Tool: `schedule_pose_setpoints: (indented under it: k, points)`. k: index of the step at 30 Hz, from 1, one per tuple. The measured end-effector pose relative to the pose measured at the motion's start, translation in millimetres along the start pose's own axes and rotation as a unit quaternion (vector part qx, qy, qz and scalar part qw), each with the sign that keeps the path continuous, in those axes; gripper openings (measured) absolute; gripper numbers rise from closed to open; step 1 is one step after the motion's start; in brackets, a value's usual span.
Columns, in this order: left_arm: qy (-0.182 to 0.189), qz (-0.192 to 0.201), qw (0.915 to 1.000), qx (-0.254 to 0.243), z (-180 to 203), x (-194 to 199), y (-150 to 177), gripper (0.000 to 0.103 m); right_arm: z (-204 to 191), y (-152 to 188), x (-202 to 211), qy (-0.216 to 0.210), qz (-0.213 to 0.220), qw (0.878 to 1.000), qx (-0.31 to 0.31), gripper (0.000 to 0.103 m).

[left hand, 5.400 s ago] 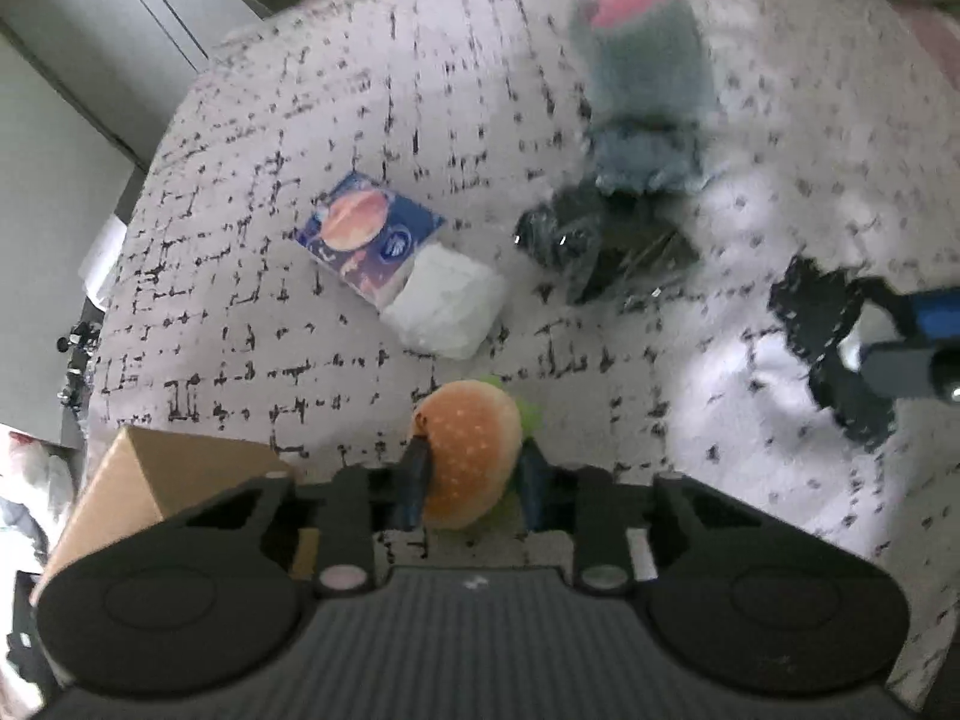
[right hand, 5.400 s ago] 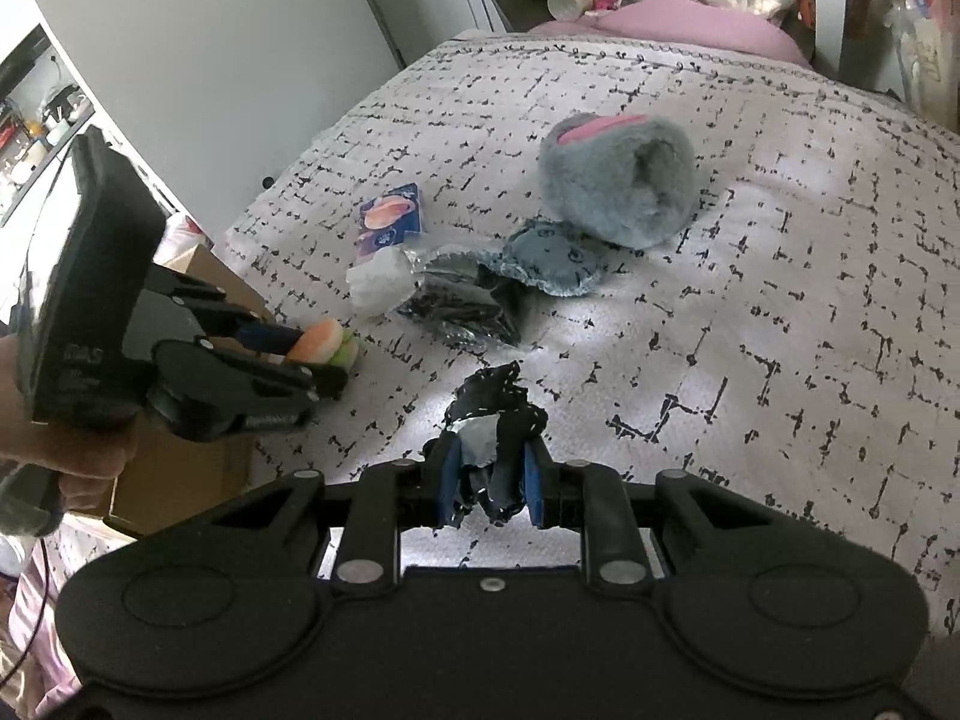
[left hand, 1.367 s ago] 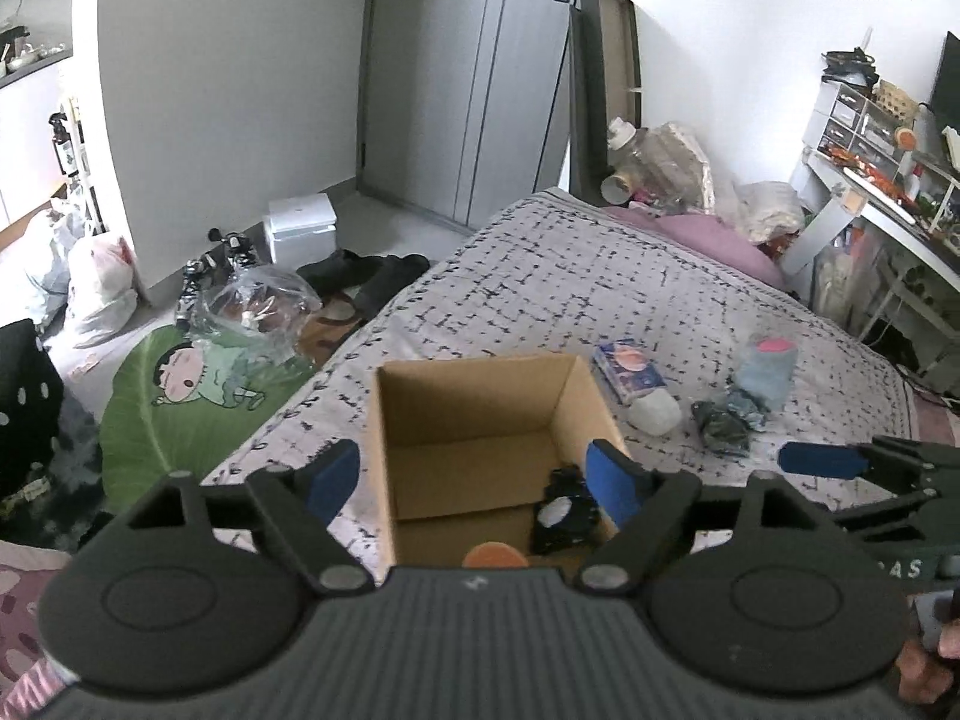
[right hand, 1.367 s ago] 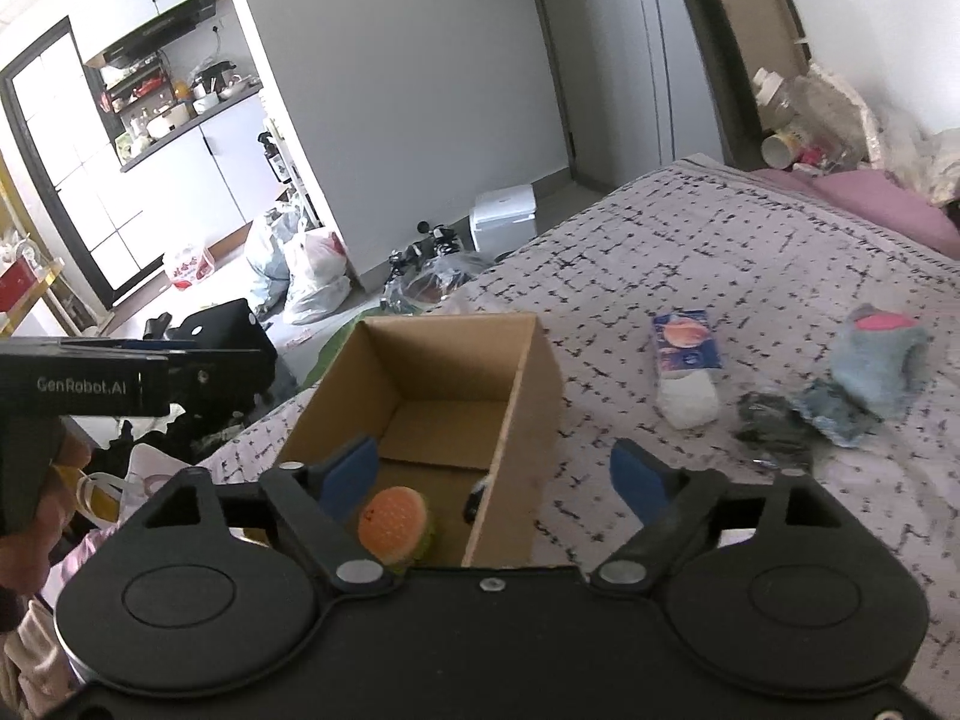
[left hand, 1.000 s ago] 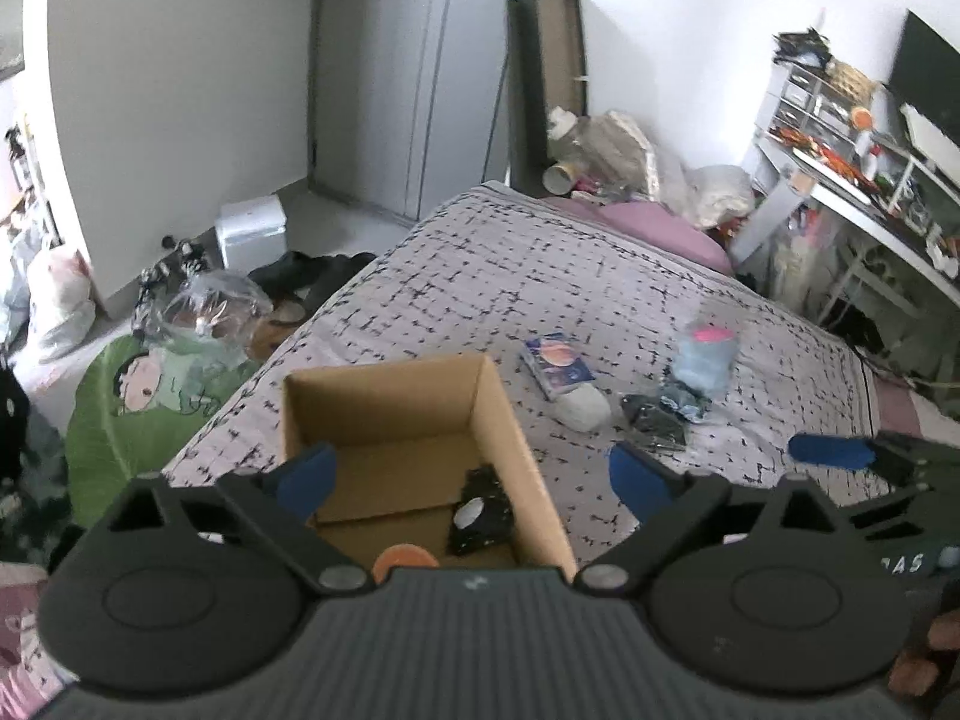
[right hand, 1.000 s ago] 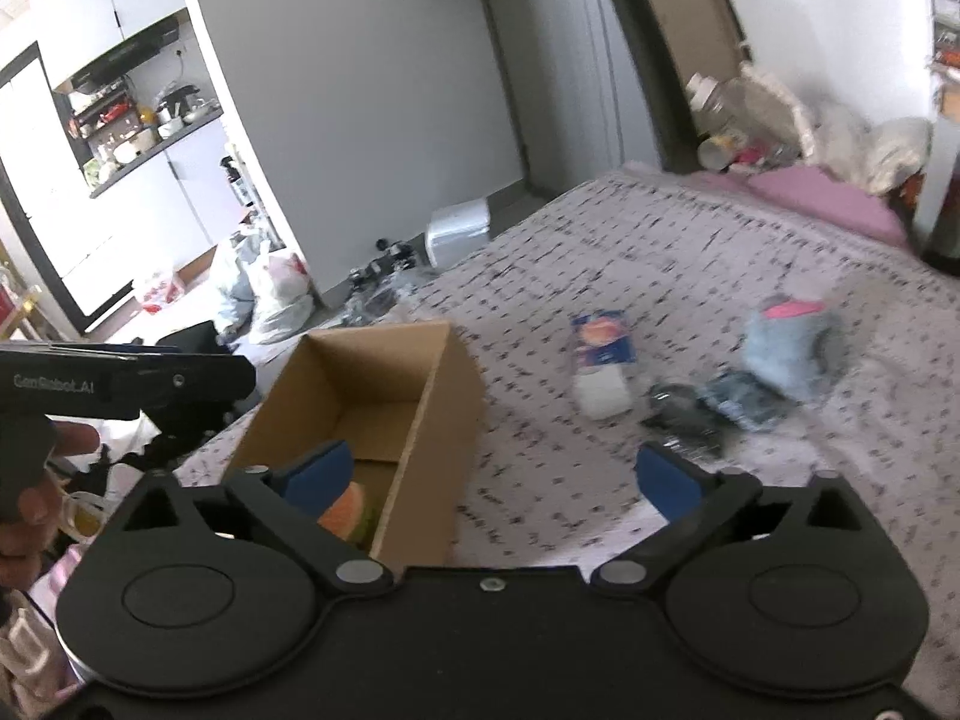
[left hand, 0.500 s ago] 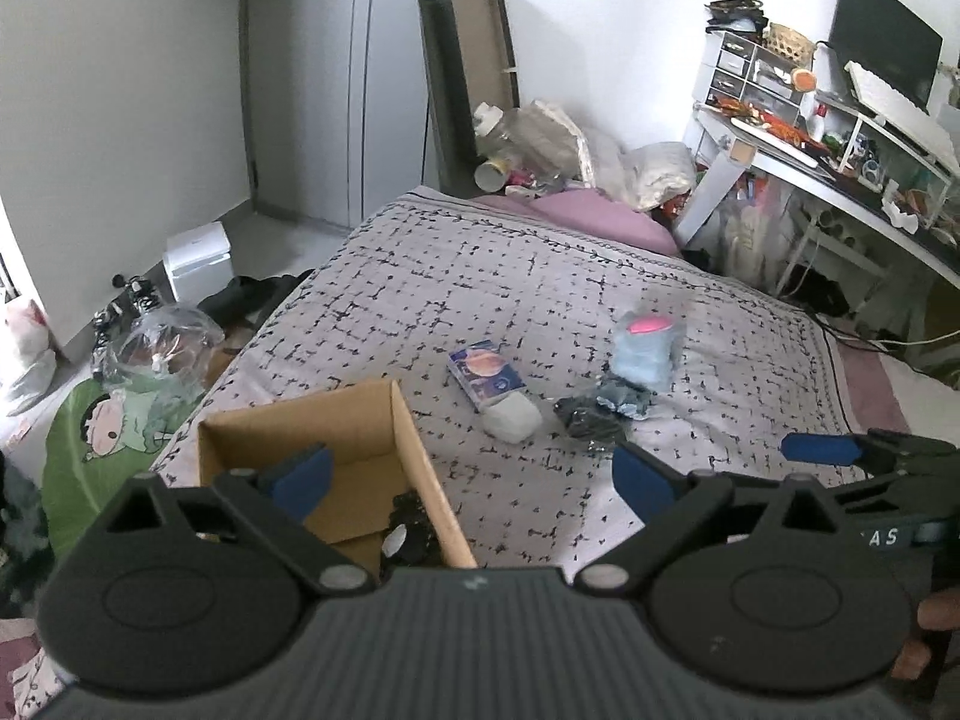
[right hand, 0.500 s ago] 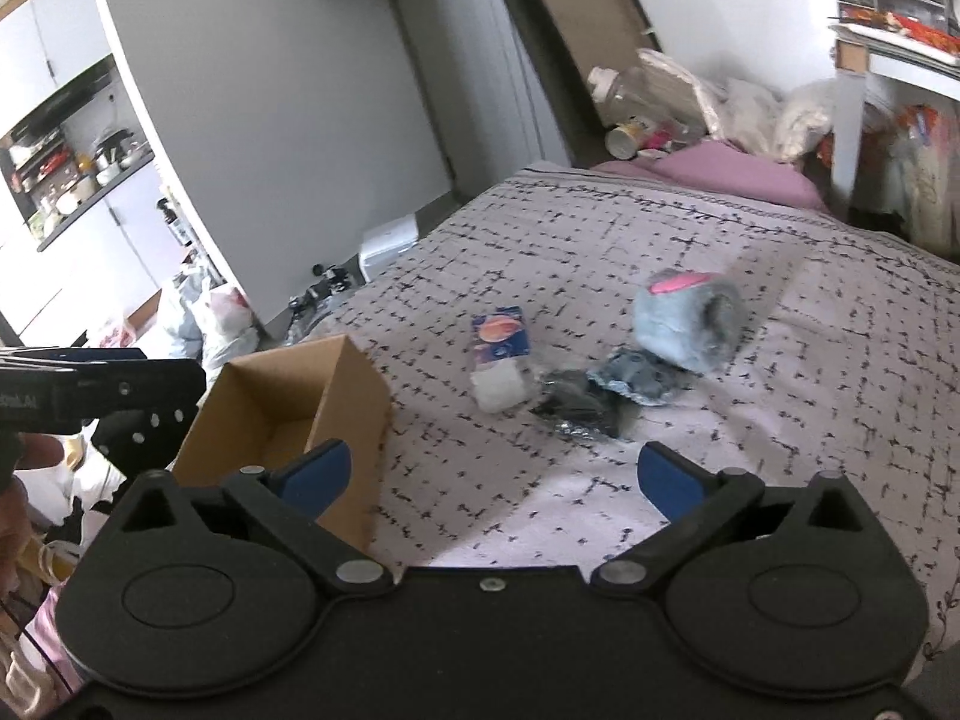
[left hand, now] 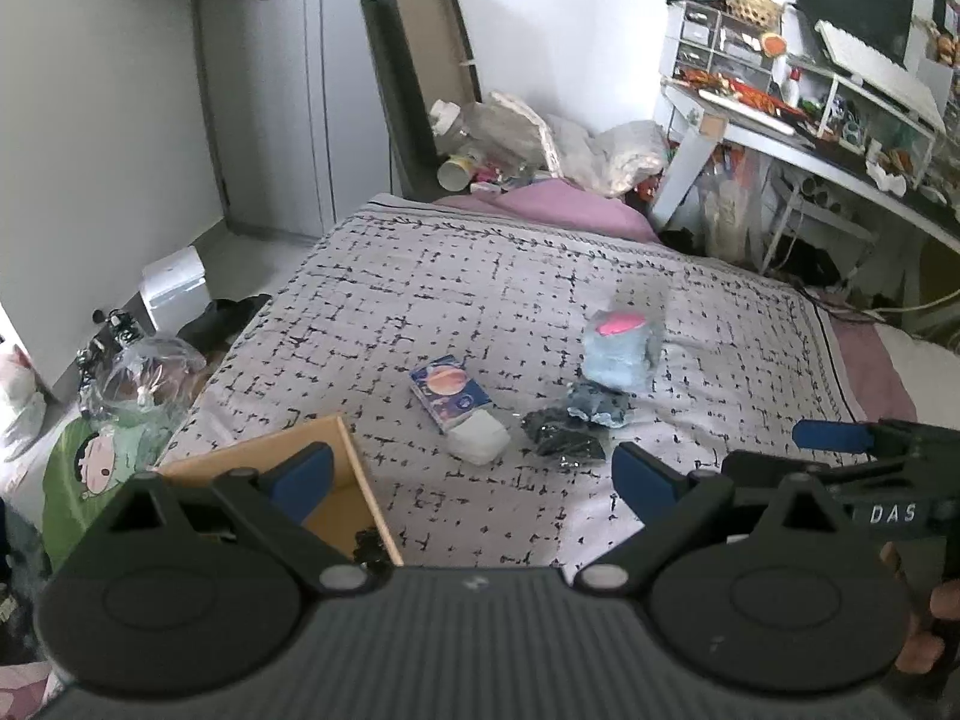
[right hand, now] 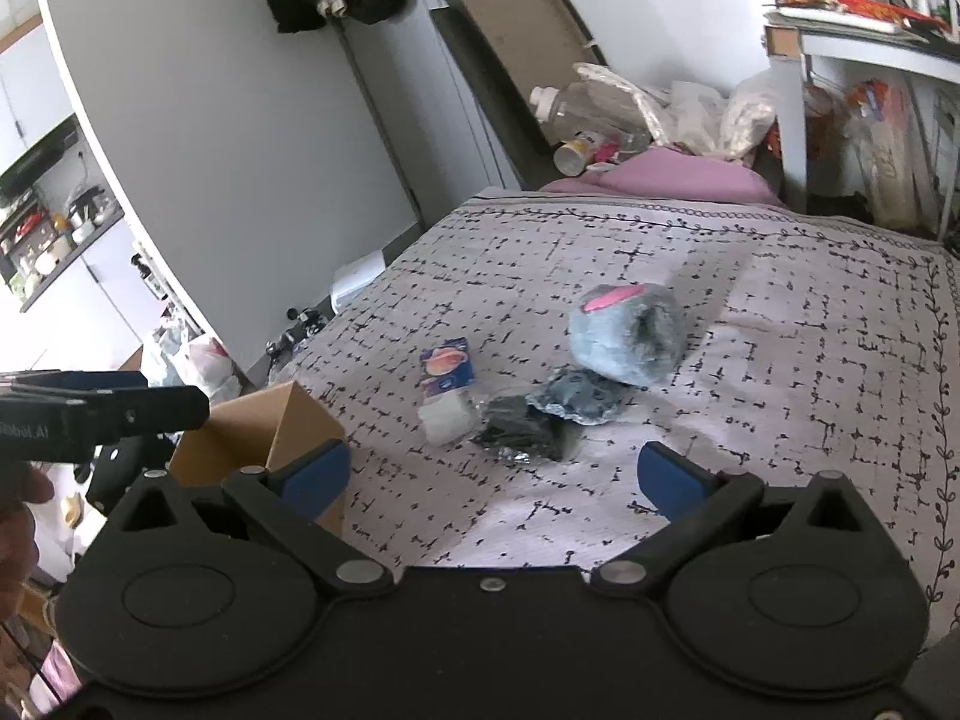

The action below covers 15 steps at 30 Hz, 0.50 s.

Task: Organize soft objects
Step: 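Withdraw both grippers from the box back toward the bed, then grasp the black plastic bag with the left gripper while the right gripper grasps the blue-grey fabric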

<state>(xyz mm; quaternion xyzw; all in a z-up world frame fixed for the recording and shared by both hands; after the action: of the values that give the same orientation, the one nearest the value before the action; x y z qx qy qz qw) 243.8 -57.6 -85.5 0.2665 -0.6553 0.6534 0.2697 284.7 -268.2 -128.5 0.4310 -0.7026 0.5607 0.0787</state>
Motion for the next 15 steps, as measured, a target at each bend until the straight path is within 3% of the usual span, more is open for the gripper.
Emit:
schedule_pose_setpoints:
  k: [15]
  points:
    - [0.012,-0.035,0.9993,0.009,15.0,-50.7,-5.2,0.097,38.2,-7.1,-16.7,0.022,-0.012,1.000,-0.008,0.103]
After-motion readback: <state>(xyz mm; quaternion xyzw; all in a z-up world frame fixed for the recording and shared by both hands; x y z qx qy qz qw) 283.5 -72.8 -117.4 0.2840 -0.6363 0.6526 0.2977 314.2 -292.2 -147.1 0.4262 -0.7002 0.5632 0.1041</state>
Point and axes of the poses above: each gripper's, at about its wrist camera, not at the fingertips, and x roughly against the way its jaws point, z to its right, y to its underside, the point moved 6 cm from there along -x, roughly the way its jaws point, and after that the axes turned 3 degrees about -y, right-handed, at the moved point
